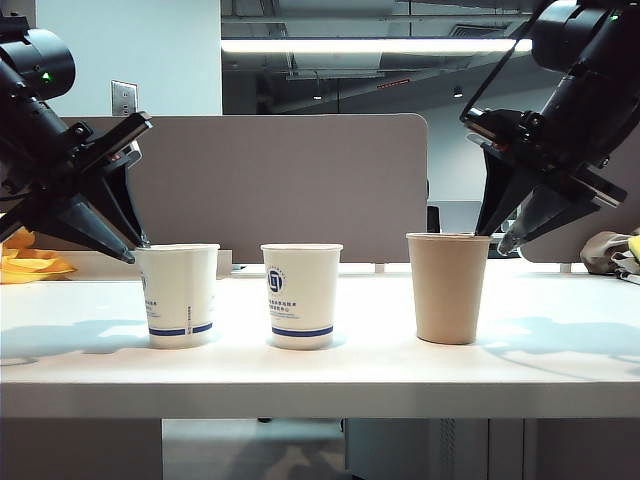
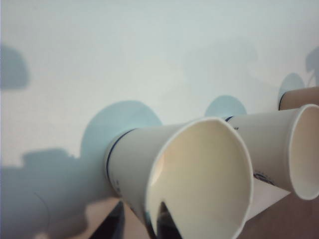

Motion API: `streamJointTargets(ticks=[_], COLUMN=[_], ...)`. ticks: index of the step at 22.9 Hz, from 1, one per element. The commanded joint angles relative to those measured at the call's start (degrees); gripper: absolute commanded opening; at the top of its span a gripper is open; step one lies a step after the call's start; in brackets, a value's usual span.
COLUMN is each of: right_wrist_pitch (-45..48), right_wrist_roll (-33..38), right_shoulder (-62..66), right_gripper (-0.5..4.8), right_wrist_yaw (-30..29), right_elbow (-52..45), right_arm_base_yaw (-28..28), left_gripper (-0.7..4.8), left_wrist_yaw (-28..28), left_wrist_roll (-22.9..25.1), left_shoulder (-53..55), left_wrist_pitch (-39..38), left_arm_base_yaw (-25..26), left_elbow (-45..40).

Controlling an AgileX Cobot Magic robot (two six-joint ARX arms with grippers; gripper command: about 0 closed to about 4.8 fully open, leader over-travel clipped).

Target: Pick up all the paper cups on the table one by one and stack them together.

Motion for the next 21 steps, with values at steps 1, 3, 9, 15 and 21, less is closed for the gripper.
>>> streamJointTargets(ticks=[1, 3, 9, 15, 21], right_wrist_pitch=[1.95, 2.23, 2.99, 3.78, 3.72], right_wrist_roll=[0.02, 0.02, 0.02, 0.02, 0.04], right_shoulder=[0.13, 0.61, 1.81, 1.84, 1.84], right_gripper=[1.48, 1.48, 0.80, 0.30, 0.05], right_wrist_yaw=[-0.39, -0.37, -0.59, -0.63, -2.08], right_elbow=[0.28, 0.28, 0.37, 0.39, 1.05], right_arm_base_yaw=[0.02, 0.02, 0.02, 0.02, 0.02], left_gripper=[0.88, 0.87, 0.74, 0.15, -0.06], left_wrist_yaw=[0.39, 0.46, 3.87, 3.91, 3.89], left_wrist_roll=[0.11, -1.18, -1.27, -1.27, -1.27], left_shoulder=[-0.02, 0.37, 2.60, 3.41, 3.41], left_wrist_pitch=[1.18, 1.70, 2.03, 3.63, 3.78], left_arm_base_yaw=[0.00, -0.04, -0.85, -2.45, -2.56], left_elbow=[0.26, 0.26, 0.83, 0.96, 1.20])
